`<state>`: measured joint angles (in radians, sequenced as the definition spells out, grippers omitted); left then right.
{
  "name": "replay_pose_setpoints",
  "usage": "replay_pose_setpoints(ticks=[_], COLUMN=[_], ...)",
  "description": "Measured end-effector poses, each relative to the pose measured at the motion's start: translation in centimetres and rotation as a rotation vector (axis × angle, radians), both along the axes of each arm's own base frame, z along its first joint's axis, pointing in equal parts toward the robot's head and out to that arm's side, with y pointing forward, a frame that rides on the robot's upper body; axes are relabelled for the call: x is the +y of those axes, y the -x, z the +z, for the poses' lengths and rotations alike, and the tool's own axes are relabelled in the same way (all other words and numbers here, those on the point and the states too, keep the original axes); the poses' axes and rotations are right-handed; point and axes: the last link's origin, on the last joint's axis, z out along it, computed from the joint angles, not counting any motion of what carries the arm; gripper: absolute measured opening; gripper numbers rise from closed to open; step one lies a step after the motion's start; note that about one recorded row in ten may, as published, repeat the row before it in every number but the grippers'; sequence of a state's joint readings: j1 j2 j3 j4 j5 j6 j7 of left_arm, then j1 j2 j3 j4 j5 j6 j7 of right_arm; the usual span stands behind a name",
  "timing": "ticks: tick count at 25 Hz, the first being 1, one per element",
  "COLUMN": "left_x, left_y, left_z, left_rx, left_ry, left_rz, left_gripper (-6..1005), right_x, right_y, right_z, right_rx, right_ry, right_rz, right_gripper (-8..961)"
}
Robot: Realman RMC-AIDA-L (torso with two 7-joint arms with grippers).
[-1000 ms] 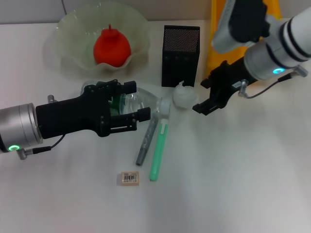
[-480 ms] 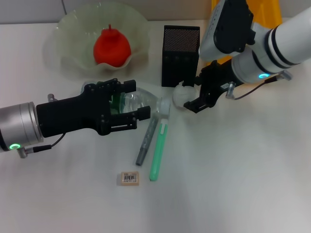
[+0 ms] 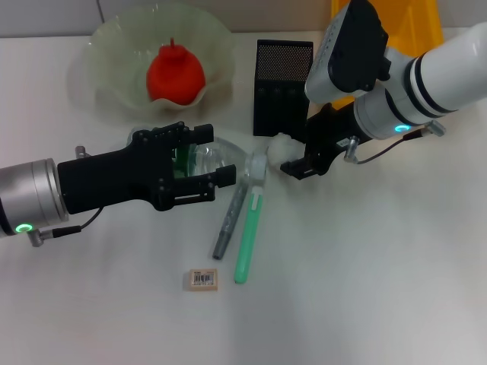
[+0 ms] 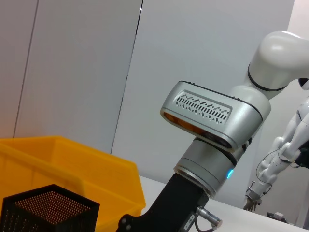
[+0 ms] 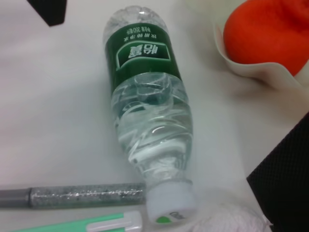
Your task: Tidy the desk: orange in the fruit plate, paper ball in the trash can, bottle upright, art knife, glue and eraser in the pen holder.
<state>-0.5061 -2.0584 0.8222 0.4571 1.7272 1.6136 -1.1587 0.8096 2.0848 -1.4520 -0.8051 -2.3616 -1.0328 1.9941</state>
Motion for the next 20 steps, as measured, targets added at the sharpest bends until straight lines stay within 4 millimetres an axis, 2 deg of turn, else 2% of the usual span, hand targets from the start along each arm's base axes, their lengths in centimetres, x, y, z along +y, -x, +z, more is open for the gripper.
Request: replay_pose_setpoints(ticks=[5, 9, 10, 11, 14, 15, 16, 17, 19, 20], left_x=[0.0, 0.1, 0.1, 0.1, 0.0, 0.0, 0.0, 0.0, 0.0, 0.0], left_y=[0.0, 0.1, 0.1, 0.1, 0.1, 0.1, 0.1, 0.1, 0.1, 0.1], left_z=[0.0, 0.2, 0.2, 0.3, 0.3, 0.3, 0.3, 0.3, 0.2, 0.2], left_rx=[0.002, 0.007, 0.007, 0.007, 0.007, 0.007, 0.008, 0.009, 0.009, 0.009], left_ry=[0.0, 0.0, 0.001, 0.001, 0.001, 0.001, 0.001, 0.0, 0.001, 0.001], left_rz=[-0.002, -0.004, -0.004, -0.005, -0.006, -0.007, -0.008, -0.009, -0.012, -0.014], left_gripper=[825, 825, 825, 825, 825, 825, 825, 825, 825, 825], right_x=[-0.3, -0.9, -1.4, -1.4, -2.0, -2.1, -2.1, -2.1, -1.9, -1.6], right_y=[0.5, 1.3, 1.9, 1.9, 2.5, 2.7, 2.7, 2.7, 2.4, 2.0], right_z=[0.6, 1.7, 3.2, 3.2, 6.2, 8.6, 8.6, 9.7, 12.2, 14.2], right_rx=[0.035, 0.057, 0.086, 0.086, 0.152, 0.211, 0.211, 0.236, 0.289, 0.333], right_ry=[-0.001, 0.04, 0.075, 0.075, 0.1, 0.073, 0.073, 0.055, -0.017, -0.097], right_rz=[-0.001, -0.021, -0.048, -0.048, -0.083, -0.101, -0.101, -0.108, -0.122, -0.145], right_gripper=[496, 483, 479, 476, 466, 463, 465, 468, 473, 475])
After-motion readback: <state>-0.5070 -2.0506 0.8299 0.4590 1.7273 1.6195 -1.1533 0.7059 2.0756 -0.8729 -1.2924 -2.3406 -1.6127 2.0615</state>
